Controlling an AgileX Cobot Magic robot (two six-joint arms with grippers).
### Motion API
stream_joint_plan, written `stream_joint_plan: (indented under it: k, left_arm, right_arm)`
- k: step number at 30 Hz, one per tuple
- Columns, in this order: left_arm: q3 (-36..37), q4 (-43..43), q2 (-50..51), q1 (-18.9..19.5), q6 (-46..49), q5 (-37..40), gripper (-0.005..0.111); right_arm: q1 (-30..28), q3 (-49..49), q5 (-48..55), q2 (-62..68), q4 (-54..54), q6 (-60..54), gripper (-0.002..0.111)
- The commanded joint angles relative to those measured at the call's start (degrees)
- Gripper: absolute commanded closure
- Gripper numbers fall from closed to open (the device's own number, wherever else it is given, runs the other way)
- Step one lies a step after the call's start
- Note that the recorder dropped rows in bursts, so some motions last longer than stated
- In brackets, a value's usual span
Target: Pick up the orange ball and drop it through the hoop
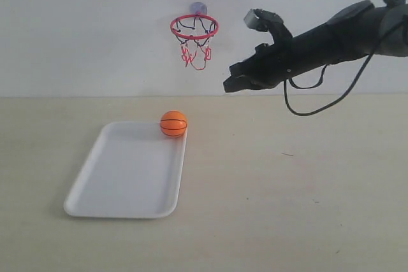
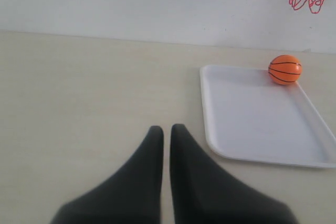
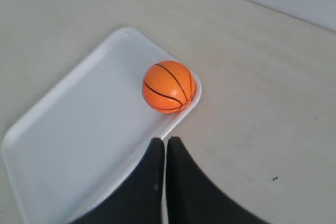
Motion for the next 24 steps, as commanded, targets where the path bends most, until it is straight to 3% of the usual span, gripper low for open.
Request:
stream_joint_plan:
  k: [1, 6, 8, 17, 24]
  left_arm:
    - [0.2, -0.2, -0.1, 0.1, -0.4, -0.4, 0.103]
    - [0.2, -0.2, -0.1, 0.1, -0.4, -0.4, 0.103]
    - [0.2, -0.2, -0.1, 0.1, -0.4, -0.4, 0.103]
    - [0.2, -0.2, -0.1, 0.1, -0.4, -0.4, 0.103]
    - [0.2, -0.2, -0.1, 0.1, -0.4, -0.4, 0.103]
  right_arm:
    - [0.8, -9.3, 5.1, 6.1, -4.3, 9.2, 0.091]
    - [4.0, -11.3, 6.0, 8.5, -6.5, 10.9, 0.038]
    - [5.9, -11.3, 4.2, 8.5, -9.4, 11.2, 0.028]
    - [15.6, -11.3, -13.6, 8.5, -26.3, 25.3, 0.029]
    - [17.6, -11.3, -19.6, 8.5, -31.9, 38.1, 0.029]
